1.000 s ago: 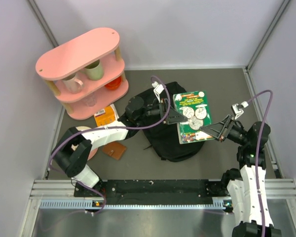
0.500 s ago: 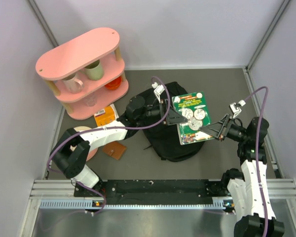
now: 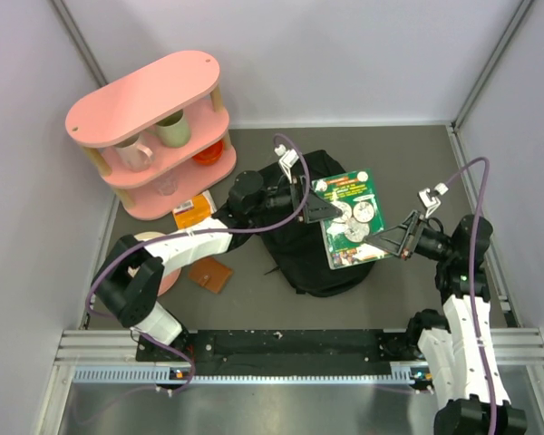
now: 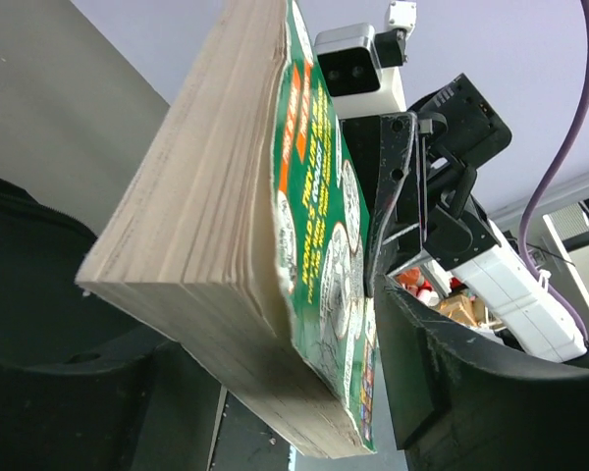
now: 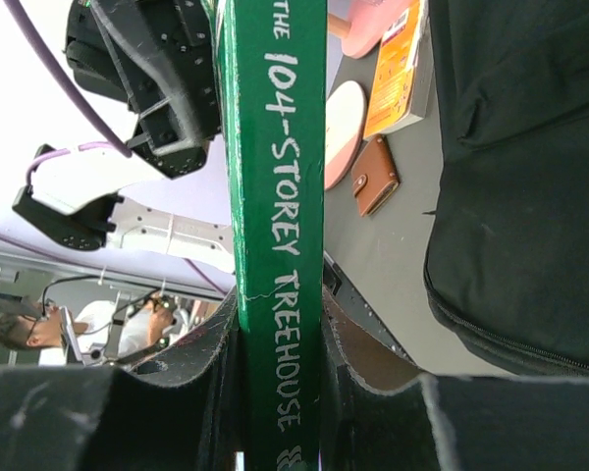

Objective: Pack the student bag
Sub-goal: Pick up the book from the center of the board.

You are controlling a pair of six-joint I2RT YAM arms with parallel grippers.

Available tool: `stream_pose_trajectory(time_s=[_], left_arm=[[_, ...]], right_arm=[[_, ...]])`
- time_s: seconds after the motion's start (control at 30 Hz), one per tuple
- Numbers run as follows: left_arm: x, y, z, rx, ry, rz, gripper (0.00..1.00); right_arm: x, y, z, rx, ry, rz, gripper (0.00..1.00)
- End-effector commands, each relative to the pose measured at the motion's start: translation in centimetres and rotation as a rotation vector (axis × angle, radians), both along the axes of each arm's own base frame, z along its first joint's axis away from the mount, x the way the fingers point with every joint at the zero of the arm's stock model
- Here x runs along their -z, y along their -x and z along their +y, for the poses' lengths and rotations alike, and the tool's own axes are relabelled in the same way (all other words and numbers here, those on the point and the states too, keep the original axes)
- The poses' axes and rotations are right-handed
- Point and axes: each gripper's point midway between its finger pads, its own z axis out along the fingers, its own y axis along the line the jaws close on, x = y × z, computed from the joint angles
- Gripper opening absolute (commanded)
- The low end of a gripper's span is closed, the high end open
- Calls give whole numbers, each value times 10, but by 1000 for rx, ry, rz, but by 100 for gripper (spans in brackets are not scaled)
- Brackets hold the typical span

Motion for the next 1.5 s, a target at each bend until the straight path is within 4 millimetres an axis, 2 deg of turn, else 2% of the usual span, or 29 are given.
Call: stream_pose_trajectory(time_s=[0.0, 0.03, 0.1, 0.13, 0.2, 0.3, 0.33, 0.37, 0.4, 0.43, 0.47, 0.5, 0.53, 0.57, 0.6, 0.63, 0.67, 0.73, 0.8, 0.87, 0.93, 0.97, 1.0, 1.07, 1.2, 1.47], left_arm=[[-55, -8, 0, -31, 125, -155, 52], [-55, -9, -1, -32, 125, -155, 47], [-53, -10, -1, -34, 123, -146, 32], [-51, -12, -1, -43, 119, -139, 17], [-47, -15, 2, -68, 103, -122, 0], [-36, -26, 15, -169, 59, -81, 0], [-26, -38, 21, -247, 28, -34, 0], [-23, -43, 28, -299, 25, -9, 0], [-15, -43, 41, -358, 22, 39, 0], [-9, -55, 55, -477, 43, 132, 0], [7, -55, 67, -526, 45, 168, 0], [-5, -52, 78, -562, 83, 162, 0], [-6, -54, 88, -605, 94, 174, 0], [3, -58, 99, -674, 80, 188, 0], [-10, -55, 110, -709, 107, 166, 0], [-14, -57, 118, -751, 113, 156, 0], [-22, -59, 130, -803, 146, 142, 0], [-31, -59, 138, -832, 191, 134, 0], [-39, -58, 143, -848, 225, 133, 0], [-43, -57, 140, -833, 248, 135, 0], [-54, -53, 134, -781, 297, 128, 0], [-50, -54, 130, -769, 297, 144, 0], [-54, -50, 126, -733, 316, 145, 0], [-50, -49, 121, -709, 323, 165, 0], [-50, -47, 120, -687, 335, 172, 0], [-52, -39, 110, -637, 323, 174, 0]], right_arm=[[-14, 22, 15, -162, -3, -60, 0], [-17, 19, 16, -158, 6, -75, 0], [-9, 13, 17, -162, 21, -35, 0], [-9, 8, 17, -148, 33, -34, 0], [-3, -1, 17, -135, 47, 4, 7], [-4, -26, 11, -35, 81, 9, 32], [-3, -41, 7, 21, 97, 26, 57], [-3, -49, 5, 53, 102, 36, 67], [-4, -56, 3, 87, 102, 46, 74], [-3, -67, -2, 153, 120, 47, 85], [-2, -71, -5, 188, 127, 48, 90], [0, -74, -9, 223, 135, 49, 94], [5, -76, -14, 280, 144, 51, 99], [7, -75, -15, 298, 140, 50, 99], [4, -75, -15, 309, 108, 46, 99], [18, -71, -14, 317, 94, 84, 99], [18, -66, -13, 325, 76, 79, 99], [30, -59, -6, 322, 38, 111, 99], [30, -52, 3, 311, -1, 118, 99], [30, -43, 20, 262, -39, 125, 99], [31, -42, 28, 260, -67, 130, 99], [18, -38, 37, 228, -111, 94, 99], [19, -40, 39, 235, -124, 96, 99], [8, -38, 48, 216, -155, 65, 99], [-7, -41, 57, 213, -192, 30, 99], [-7, -54, 77, 194, -231, 40, 99]])
